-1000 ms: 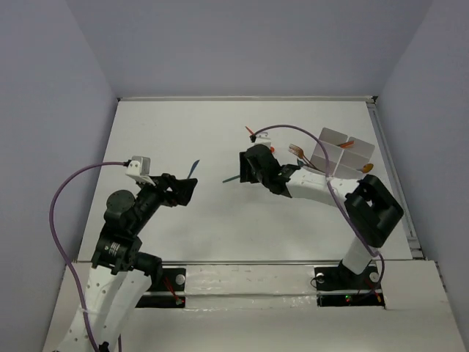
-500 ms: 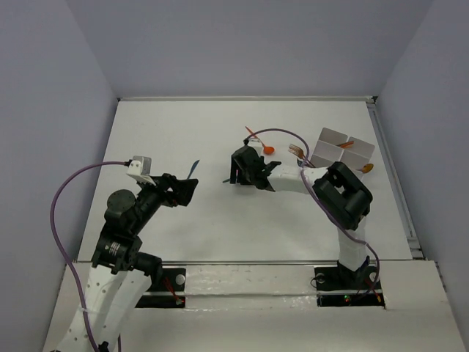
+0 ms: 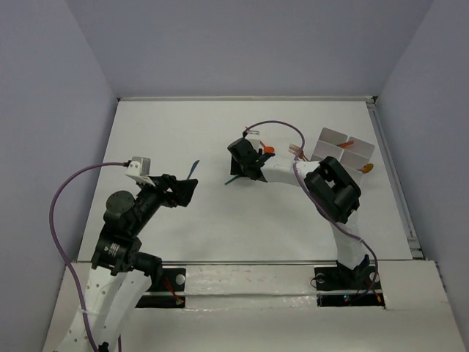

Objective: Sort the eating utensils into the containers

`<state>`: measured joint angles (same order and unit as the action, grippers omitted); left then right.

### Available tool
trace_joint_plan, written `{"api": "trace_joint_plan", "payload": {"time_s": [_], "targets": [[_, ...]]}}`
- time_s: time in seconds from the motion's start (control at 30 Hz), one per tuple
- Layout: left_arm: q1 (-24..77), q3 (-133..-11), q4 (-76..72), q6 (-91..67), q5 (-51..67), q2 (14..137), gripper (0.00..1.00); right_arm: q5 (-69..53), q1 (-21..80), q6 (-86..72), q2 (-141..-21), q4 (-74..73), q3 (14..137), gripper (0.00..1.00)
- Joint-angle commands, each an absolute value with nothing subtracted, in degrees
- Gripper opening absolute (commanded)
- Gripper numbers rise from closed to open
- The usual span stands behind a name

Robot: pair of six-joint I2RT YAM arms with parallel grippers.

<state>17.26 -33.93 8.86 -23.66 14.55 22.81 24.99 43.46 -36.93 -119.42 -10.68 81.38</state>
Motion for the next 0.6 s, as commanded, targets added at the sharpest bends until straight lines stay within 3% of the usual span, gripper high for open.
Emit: {"api": "trace_joint_plan", "payload": {"time_s": [0.0, 0.27, 0.57], "targets": [[17.8, -35.6, 6.5, -23.3, 15.3, 22.1, 0.99, 28.9, 42.9, -30.7, -122.3, -19.9, 85.2, 0.61], [17.8, -35.6, 6.4, -23.3, 15.1, 22.0, 0.99, 25.0, 42.9, -19.3, -122.7, -23.1, 85.4, 0.23], [17.8, -35.7, 6.3, -23.3, 15.1, 22.2, 0.99, 17.5, 42.9, -12.4, -114.4, -22.1, 76.9, 0.15]]}}
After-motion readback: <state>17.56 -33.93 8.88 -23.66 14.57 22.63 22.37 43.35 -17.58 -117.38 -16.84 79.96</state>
